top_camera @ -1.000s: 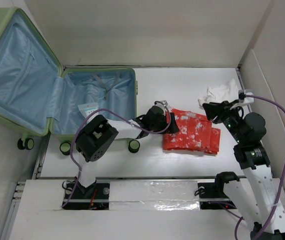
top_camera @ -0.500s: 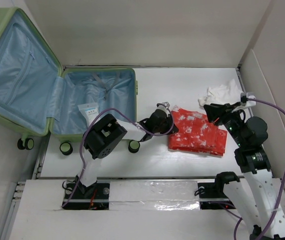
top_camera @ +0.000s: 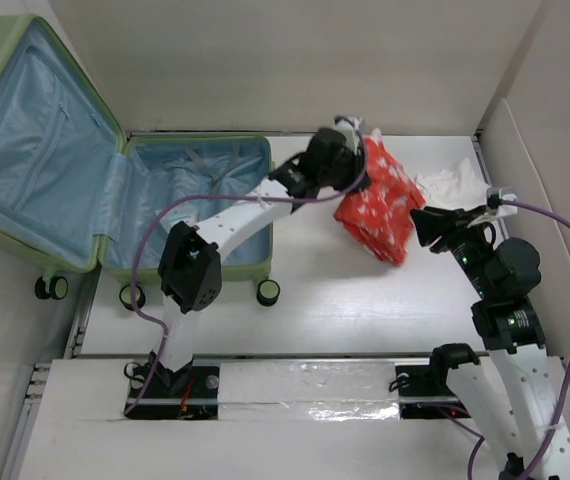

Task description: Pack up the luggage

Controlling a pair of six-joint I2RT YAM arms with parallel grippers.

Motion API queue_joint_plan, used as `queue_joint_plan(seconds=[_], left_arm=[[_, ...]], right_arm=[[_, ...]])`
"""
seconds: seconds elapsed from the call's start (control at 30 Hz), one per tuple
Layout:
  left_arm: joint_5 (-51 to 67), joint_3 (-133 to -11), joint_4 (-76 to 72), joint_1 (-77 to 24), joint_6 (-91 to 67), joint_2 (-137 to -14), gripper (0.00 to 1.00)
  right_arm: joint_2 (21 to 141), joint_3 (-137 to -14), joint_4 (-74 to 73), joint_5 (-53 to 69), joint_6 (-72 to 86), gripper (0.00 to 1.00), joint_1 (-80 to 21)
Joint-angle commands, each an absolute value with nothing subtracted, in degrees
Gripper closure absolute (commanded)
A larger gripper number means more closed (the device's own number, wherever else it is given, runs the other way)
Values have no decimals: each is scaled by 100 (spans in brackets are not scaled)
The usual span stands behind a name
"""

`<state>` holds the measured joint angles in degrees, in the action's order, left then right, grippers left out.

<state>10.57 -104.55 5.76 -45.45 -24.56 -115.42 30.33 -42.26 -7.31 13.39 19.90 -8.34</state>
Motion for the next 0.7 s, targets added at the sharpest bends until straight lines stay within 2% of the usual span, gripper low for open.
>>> queue_joint_plan(seconds=[0.0, 0.13, 0.23, 0.27, 0.47, 0.53, 0.63, 0.67], left_arm=[[818, -11758, 1449, -3894, -1723, -10802, 100], [861, -11796, 1758, -3183, -1731, -10023, 100], [888, -10735, 1312, -2402, -1916, -9154, 100], [949, -9948, 1118, -2156, -1986, -8915, 100], [2035, -7082, -147, 322, -2671, -7675, 100], [2432, -6507, -473, 1085, -2785, -7524, 100], [2218, -5793, -440, 1485, -2839, -7383, 100], [2015, -5601, -387, 1485, -2821, -7357, 96]], right_arm=[[2874, -4570, -659, 1178, 1960, 54, -896], [2848, -4649, -747, 1178, 1934, 53, -1001], [2786, -4676, -791, 1204, 1916, 53, -1002], [2777, -4684, -800, 1213, 1907, 53, -1002], [2707, -4702, -923, 1336, 1837, 53, -1055], [2707, -4711, -949, 1388, 1828, 53, -1107], [2707, -4676, -888, 1467, 1828, 53, -1107], [2716, -4658, -888, 1476, 1837, 53, -1107]])
